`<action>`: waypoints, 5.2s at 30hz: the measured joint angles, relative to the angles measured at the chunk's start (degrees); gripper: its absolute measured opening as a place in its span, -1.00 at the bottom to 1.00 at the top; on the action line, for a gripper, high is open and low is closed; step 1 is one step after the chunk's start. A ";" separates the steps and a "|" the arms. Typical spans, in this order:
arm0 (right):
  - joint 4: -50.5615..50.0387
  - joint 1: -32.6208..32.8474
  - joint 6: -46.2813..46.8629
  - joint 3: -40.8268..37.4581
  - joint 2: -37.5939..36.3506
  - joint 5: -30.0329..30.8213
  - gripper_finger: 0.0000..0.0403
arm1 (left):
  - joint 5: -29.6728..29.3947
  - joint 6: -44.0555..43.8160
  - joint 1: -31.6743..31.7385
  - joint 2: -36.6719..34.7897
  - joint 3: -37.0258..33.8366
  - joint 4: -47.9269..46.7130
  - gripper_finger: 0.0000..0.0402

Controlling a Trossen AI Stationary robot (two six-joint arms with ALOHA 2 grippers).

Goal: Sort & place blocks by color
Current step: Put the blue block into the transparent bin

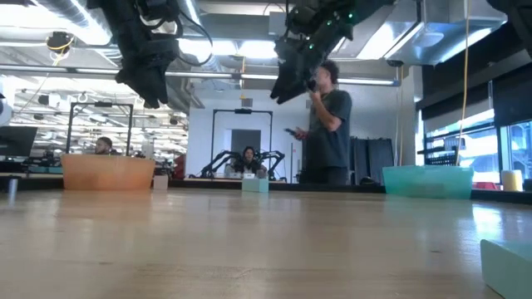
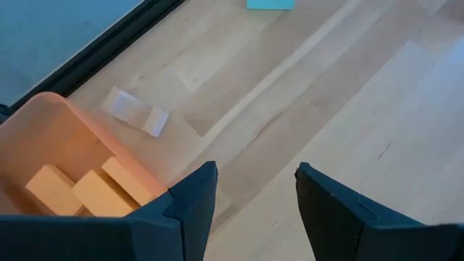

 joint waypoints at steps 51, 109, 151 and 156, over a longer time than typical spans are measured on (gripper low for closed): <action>11.10 1.59 12.00 0.02 18.64 7.53 0.03 | 0.00 -0.45 0.02 0.02 0.00 3.04 -0.11; 9.87 1.41 11.91 -0.04 23.32 4.21 -0.17 | -0.04 0.08 0.01 0.02 0.00 2.97 -0.11; -0.39 -4.01 15.14 19.56 24.94 -8.32 -0.27 | -0.26 0.07 0.01 0.01 -0.02 2.93 -0.11; 1.42 -4.18 12.03 19.56 24.96 -8.47 -0.41 | -0.46 0.06 0.00 0.00 -0.02 2.95 -0.11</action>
